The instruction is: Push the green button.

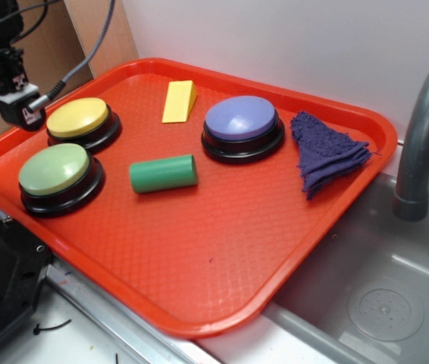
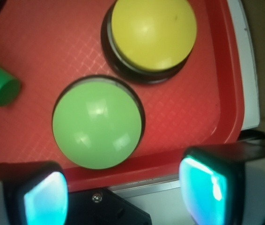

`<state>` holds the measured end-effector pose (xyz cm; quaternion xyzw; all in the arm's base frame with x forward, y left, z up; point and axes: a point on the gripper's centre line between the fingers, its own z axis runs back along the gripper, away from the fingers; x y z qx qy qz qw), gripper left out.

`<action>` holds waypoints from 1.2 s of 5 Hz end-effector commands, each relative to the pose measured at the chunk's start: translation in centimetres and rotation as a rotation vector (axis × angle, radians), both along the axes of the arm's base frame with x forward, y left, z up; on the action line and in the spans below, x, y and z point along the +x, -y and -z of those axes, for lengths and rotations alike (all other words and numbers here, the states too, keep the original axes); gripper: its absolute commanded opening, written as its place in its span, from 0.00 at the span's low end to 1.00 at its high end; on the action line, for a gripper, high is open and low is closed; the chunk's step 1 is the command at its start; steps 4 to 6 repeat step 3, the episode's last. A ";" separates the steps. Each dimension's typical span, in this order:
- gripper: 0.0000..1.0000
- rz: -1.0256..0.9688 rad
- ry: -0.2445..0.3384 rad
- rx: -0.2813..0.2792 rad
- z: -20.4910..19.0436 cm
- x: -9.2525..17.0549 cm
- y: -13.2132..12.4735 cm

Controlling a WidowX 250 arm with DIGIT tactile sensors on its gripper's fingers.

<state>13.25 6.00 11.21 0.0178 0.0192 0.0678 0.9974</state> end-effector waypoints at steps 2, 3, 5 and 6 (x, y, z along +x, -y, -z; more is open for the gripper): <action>1.00 -0.013 0.052 0.039 -3.2 1.2 -0.3; 1.00 -0.019 0.074 0.079 -5.0 1.0 -0.1; 1.00 -0.019 0.074 0.079 -5.0 1.0 -0.1; 1.00 -0.019 0.074 0.079 -5.0 1.0 -0.1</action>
